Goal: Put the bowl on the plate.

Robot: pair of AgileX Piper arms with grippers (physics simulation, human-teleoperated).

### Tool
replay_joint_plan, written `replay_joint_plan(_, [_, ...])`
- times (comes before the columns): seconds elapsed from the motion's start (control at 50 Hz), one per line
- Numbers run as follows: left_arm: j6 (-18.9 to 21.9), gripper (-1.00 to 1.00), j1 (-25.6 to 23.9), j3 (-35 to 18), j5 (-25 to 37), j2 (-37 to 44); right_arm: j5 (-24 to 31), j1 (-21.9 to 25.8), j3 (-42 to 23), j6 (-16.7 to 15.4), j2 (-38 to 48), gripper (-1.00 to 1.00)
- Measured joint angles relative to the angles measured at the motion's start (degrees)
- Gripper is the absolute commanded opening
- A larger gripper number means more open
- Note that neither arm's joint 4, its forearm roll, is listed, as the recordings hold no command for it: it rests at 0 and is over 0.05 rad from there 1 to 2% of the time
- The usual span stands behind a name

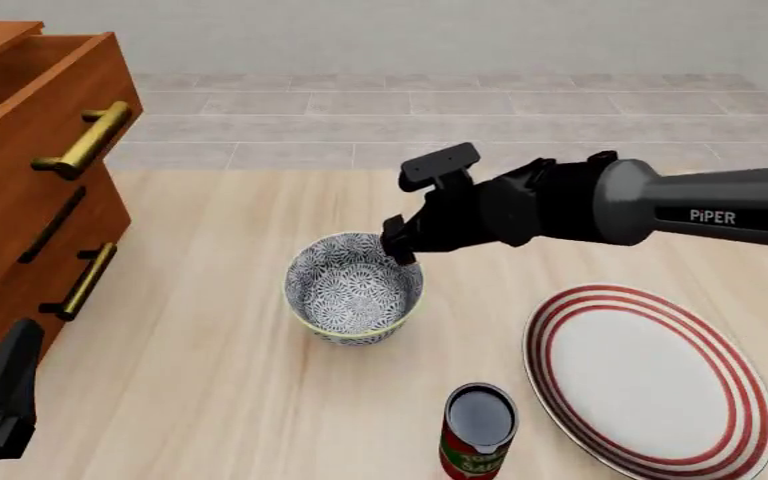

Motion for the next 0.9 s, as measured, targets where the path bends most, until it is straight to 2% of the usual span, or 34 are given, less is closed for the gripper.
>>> replay_joint_plan(0.9, [0.00,1.00,0.00,0.00,0.00,0.00,-3.83,2.25,3.61,3.36,4.85,1.00])
